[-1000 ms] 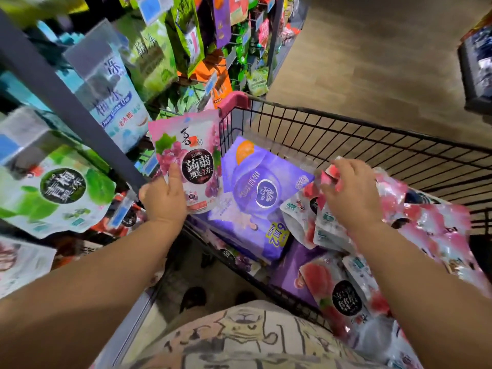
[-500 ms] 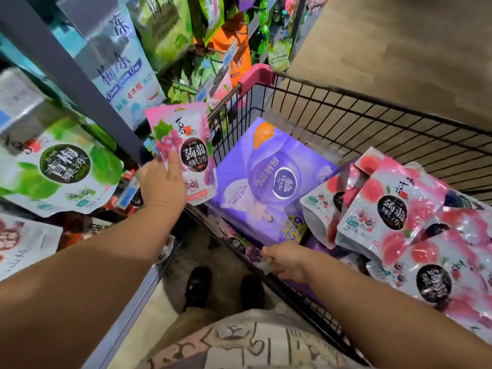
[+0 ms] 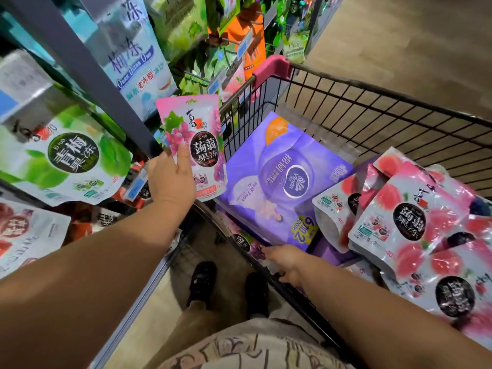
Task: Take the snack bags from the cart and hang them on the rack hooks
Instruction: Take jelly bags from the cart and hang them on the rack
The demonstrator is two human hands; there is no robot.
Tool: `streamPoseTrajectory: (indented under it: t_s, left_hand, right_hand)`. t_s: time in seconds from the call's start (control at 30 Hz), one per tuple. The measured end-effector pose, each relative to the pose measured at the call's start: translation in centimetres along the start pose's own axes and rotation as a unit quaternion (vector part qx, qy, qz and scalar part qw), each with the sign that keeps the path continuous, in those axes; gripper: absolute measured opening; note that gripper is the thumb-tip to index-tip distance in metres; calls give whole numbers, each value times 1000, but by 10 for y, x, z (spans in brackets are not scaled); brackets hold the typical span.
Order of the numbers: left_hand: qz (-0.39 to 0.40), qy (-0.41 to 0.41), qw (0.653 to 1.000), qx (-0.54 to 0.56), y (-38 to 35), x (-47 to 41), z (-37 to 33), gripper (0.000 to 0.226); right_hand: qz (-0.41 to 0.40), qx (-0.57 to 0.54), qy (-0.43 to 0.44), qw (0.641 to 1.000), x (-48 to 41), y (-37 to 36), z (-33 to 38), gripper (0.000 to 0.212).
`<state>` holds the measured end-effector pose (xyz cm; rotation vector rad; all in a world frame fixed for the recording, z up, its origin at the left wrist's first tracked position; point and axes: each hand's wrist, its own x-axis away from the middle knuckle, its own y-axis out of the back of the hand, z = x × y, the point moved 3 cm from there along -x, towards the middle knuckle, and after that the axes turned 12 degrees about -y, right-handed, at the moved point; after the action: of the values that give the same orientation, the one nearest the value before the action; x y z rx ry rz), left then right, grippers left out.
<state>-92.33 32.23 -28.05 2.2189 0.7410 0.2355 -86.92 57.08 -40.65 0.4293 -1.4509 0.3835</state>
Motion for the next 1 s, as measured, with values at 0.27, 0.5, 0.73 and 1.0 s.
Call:
streamPoseTrajectory:
  t_s: [0.27,0.5,0.73,1.0]
  left_hand:
    - [8,18,1000,5,-1,0,1,43]
    - [12,22,1000,5,-2,-1,1,43]
    - [8,0,1000,-6,-3,-3,5,49]
    - [5,-8,1000,-10,-2,-3,5,51]
  right_hand:
    - [-55,171,58,982,-11,2,5,40]
    - [-118,348,51,929,-14,-4,4,35]
    - [-127,226,97,961,-8,-1,6,27]
    - [-148,159,149,965,-1,4,3,16]
